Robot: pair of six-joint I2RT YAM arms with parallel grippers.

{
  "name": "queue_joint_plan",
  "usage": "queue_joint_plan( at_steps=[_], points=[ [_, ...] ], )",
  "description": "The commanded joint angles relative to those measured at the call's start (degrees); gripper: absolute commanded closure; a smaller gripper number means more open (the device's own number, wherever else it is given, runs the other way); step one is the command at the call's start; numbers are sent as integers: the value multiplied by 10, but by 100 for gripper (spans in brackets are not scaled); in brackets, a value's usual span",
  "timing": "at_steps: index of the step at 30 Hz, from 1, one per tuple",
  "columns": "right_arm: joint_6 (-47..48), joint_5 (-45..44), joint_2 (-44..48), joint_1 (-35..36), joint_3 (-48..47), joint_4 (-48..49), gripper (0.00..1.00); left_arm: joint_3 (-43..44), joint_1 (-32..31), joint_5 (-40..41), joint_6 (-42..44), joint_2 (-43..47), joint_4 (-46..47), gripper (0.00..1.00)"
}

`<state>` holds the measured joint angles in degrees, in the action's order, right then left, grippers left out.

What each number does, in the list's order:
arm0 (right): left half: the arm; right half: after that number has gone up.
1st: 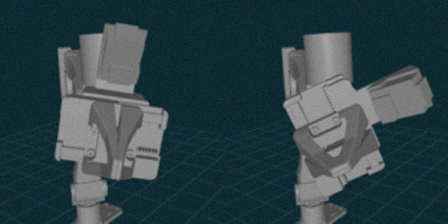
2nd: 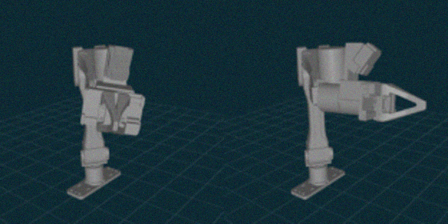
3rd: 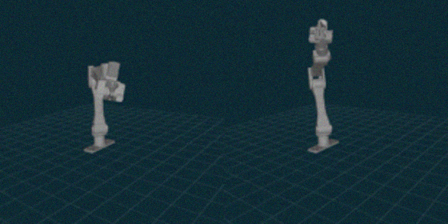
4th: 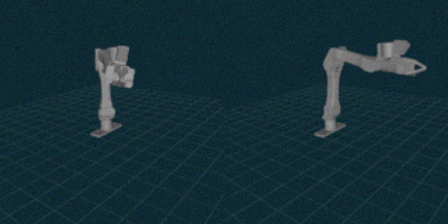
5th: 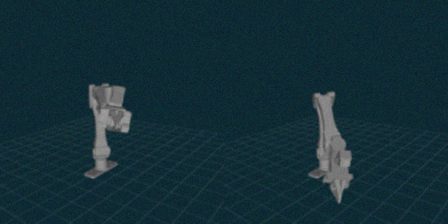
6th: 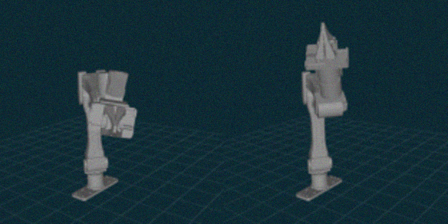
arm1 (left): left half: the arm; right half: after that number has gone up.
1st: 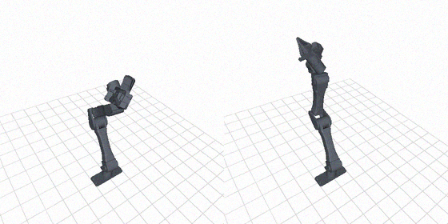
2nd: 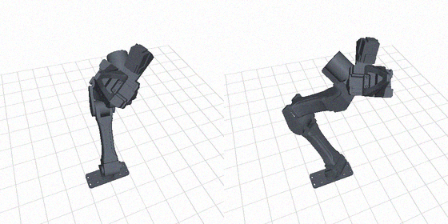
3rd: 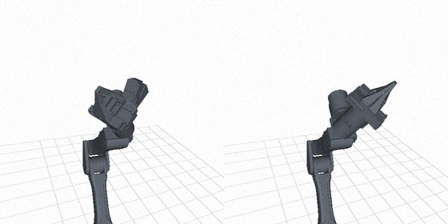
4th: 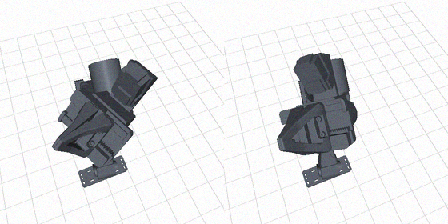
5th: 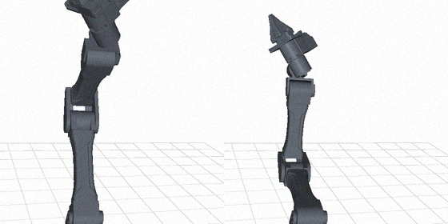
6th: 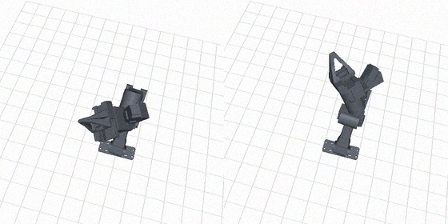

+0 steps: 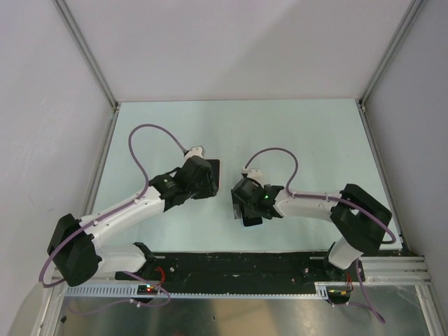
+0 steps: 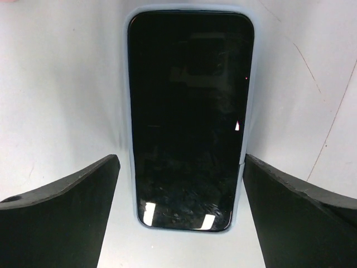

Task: Put the phone into the phone case

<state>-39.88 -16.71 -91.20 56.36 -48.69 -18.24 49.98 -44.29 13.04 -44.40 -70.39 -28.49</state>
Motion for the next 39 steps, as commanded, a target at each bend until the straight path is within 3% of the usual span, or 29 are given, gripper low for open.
queue_joint_plan(
  at_steps=[1,5,10,12,24,28,34,39],
  points=[
    [-13,-62,-49,20,-59,-59,5,-5,11,-5,24,28,3,53],
    [-27,-90,-98,25,-106,-123,15,-10,19,-8,27,41,3,53],
    [-17,-83,-123,2,-148,-130,57,-21,38,-16,35,65,3,53],
    [-2,-64,-130,-27,-165,-112,69,-25,47,-20,38,73,3,53],
    [22,-25,-282,-120,-386,-143,74,-36,67,-30,42,88,4,53],
    [12,-29,-288,-119,-392,-153,68,-39,68,-32,42,91,4,53],
    [9,2,-266,-126,-357,-114,22,-42,68,-38,41,86,11,52],
    [33,31,-213,-129,-341,-69,2,-39,68,-35,41,87,12,50]
  ],
)
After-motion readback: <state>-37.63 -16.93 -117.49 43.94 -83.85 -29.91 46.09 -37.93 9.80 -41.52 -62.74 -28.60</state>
